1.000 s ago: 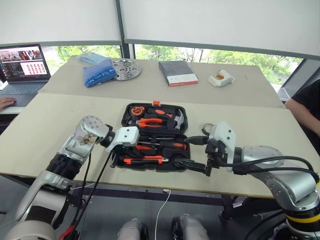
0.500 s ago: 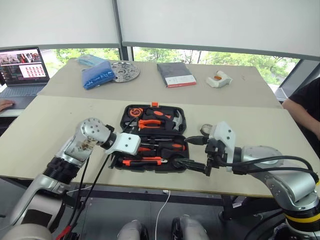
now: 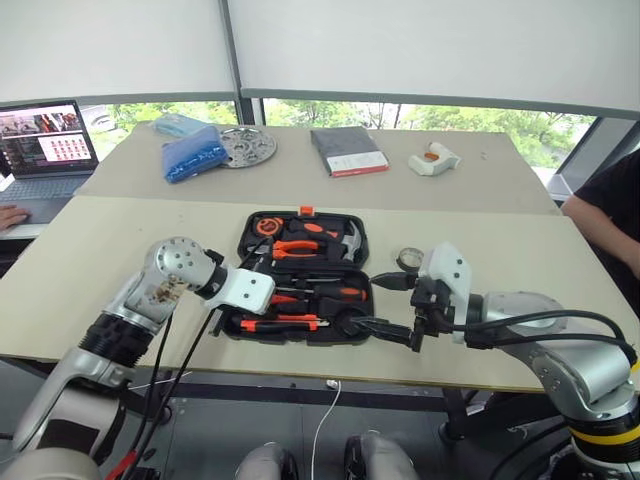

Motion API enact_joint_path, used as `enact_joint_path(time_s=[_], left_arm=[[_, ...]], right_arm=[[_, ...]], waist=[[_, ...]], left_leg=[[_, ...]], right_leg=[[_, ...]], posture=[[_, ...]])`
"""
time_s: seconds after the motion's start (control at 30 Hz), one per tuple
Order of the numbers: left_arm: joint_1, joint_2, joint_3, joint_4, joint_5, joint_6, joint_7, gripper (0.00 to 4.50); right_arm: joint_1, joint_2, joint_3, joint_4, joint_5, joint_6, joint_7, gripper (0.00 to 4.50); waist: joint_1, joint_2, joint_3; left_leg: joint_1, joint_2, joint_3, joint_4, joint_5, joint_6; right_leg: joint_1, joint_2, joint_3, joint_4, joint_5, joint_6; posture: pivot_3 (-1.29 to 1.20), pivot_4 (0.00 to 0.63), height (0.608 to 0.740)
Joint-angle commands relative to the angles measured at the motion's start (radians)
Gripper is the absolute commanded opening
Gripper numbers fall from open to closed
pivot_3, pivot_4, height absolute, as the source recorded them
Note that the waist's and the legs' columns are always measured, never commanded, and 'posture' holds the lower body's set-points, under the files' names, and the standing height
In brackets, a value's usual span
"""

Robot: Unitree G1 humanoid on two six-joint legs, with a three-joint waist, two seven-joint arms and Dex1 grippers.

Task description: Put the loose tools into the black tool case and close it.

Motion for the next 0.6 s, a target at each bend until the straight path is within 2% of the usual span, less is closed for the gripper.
enact_joint_path(time_s=[0.03,0.13,0.33,0.43,0.6], left_arm=[[0.052,-0.044,-0.044,0.035,0.045,-0.011,0.059,0.01],[0.049,-0.047,-0.033,0.060,0.056,-0.043,0.086,0.01],[-0.031,-0.055,0.077,0.065,-0.129,0.190,0.006,0.01],[-0.057,-0.016,0.099,0.029,-0.216,0.305,-0.092,0.01],[-0.032,0.006,0.075,-0.025,-0.230,0.344,-0.132,0.01]], right_arm=[[0.000,0.001,-0.038,-0.024,0.013,-0.007,-0.008,4.50],[0.003,0.000,-0.039,-0.024,0.013,-0.008,-0.009,4.50],[0.000,-0.002,-0.048,-0.020,0.020,-0.007,-0.005,4.50],[0.001,-0.003,-0.050,-0.019,0.020,-0.009,0.000,4.50],[0.007,-0.004,-0.046,-0.028,0.019,-0.011,0.008,4.50]], waist=[[0.005,0.003,-0.002],[0.026,0.005,-0.003],[0.027,0.003,-0.002],[0.022,0.001,0.000],[0.016,-0.002,0.001]], left_leg=[[0.000,0.000,0.000,0.000,0.000,0.001],[-0.001,-0.002,0.000,0.001,-0.002,0.003],[-0.004,-0.003,0.000,0.003,-0.003,0.005],[-0.006,-0.003,-0.001,0.003,-0.002,0.005],[-0.008,-0.003,-0.001,0.003,-0.001,0.004]], right_leg=[[0.000,0.000,0.000,0.000,0.000,0.000],[0.000,-0.002,0.000,0.000,0.000,0.000],[-0.001,-0.003,-0.001,-0.001,0.001,0.002],[-0.002,-0.002,-0.001,-0.001,0.001,0.002],[-0.004,0.000,-0.001,-0.002,0.001,0.002]], posture=[[0.00,0.150,0.718],[0.00,0.150,0.718],[0.00,0.150,0.718],[0.00,0.150,0.718],[0.00,0.150,0.718]])
